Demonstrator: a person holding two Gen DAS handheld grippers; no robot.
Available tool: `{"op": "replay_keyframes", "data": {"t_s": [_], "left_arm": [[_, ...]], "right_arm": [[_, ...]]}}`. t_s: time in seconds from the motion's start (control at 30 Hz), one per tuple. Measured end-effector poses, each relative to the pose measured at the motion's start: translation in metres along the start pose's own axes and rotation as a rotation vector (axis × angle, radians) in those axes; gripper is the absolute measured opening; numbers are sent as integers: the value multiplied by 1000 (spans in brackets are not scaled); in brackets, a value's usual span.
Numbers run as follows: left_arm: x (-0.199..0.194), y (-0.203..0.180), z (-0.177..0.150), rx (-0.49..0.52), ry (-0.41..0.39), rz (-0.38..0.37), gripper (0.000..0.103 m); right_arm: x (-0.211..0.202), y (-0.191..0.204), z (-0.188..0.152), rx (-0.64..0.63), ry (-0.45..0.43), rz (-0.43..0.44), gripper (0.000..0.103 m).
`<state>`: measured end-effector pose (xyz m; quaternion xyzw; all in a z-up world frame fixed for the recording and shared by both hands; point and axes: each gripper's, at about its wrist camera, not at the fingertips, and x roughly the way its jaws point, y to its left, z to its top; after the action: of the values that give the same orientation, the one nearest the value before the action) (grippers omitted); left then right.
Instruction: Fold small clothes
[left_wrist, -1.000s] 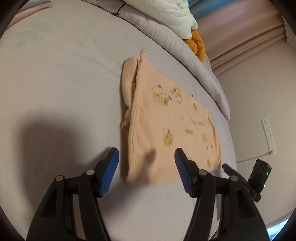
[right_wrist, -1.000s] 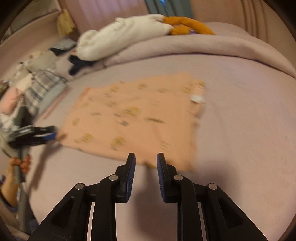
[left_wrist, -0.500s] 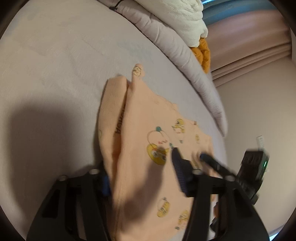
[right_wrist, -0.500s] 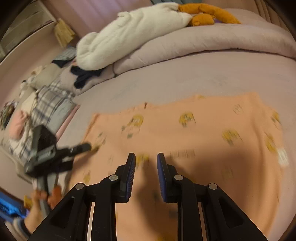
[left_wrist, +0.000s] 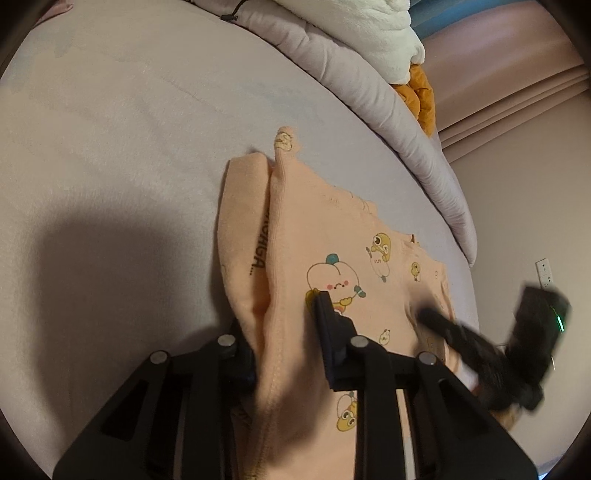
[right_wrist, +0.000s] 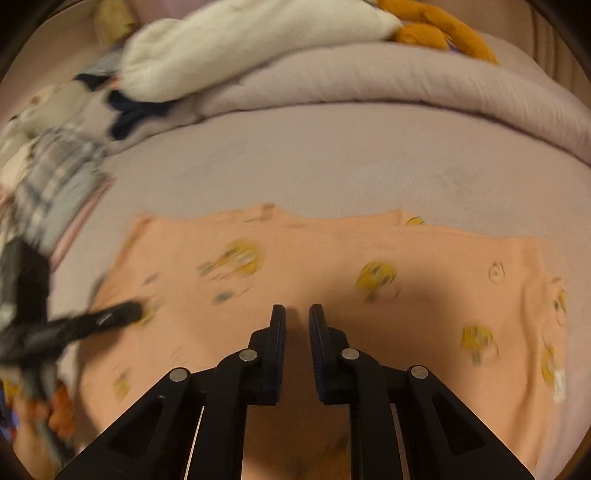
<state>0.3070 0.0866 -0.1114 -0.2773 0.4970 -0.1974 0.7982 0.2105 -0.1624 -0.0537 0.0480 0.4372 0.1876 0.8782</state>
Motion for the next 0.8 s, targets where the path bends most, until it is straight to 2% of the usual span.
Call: {"op": "replay_keyframes", "data": {"t_s": [0.07,0.17,0.23,0.3,0.4,0.5,0.6,0.67,0.73,0.8], "left_arm": [[2,-2,2,-8,3,7,24],[0,-8,2,-8,11,18,20],[-4,-16,0,12,10,26,14],[-10,-27,-2,40,-1,34,12],[-23,-51,-6,97,-24,38,11],[-28,-75,-9,150,-38,51,9],[-26,-98,-14,199,-37,49,10],[-17,-115,-21,246,-21,46,12],[-6,-129,-29,284,7,42,13],[10,-140,-38,314,50,28,14]], "right_arm": [[-8,13,-21,-41,17,9,17],[-8,20,-63,-78,93,-15,17],[-17,25,-82,-102,94,-6,17],[-28,25,-98,-89,122,38,17],[-41,17,-106,-49,119,83,17],[-56,-2,-103,75,55,193,17],[-59,-31,-95,273,-39,332,25],[-52,-39,-88,364,-85,390,34],[-37,-47,-74,455,-114,503,37],[-21,-45,-67,534,-121,588,45]]}}
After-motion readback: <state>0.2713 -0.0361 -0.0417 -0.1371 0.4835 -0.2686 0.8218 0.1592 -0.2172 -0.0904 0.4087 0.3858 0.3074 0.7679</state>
